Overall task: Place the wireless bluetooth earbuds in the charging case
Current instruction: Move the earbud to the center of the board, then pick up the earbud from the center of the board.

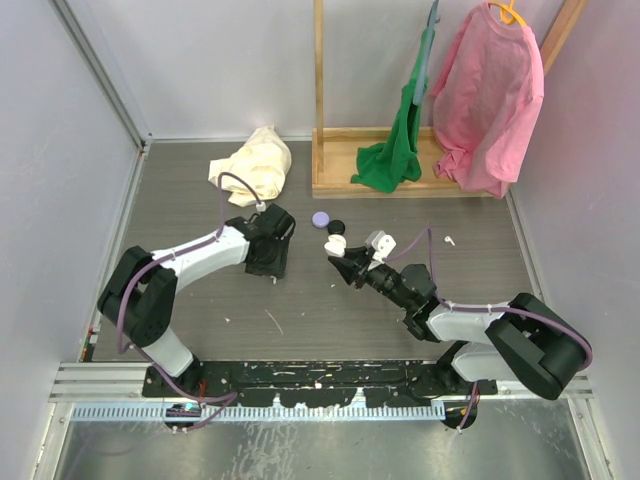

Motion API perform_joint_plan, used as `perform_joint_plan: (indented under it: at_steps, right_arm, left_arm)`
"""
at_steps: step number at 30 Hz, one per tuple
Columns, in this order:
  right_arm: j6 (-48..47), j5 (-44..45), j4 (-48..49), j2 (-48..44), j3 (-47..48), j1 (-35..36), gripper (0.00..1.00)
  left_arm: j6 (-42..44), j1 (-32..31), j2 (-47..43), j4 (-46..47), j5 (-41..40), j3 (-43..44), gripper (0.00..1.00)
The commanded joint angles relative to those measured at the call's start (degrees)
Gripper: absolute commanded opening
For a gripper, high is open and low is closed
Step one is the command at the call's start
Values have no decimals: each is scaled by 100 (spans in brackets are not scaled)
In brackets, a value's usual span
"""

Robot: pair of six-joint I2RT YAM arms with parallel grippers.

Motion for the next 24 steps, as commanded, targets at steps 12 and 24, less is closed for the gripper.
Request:
perform_joint_plan:
  at_steps: [12, 24]
  right_arm:
    - [-79, 62, 399, -97, 32, 12, 1]
    - [-74, 33, 364, -89, 61, 10, 1]
  left_arm:
    - [-514, 389, 581, -152, 730, 604, 36]
    - [-471, 449, 949, -266, 742, 763, 30]
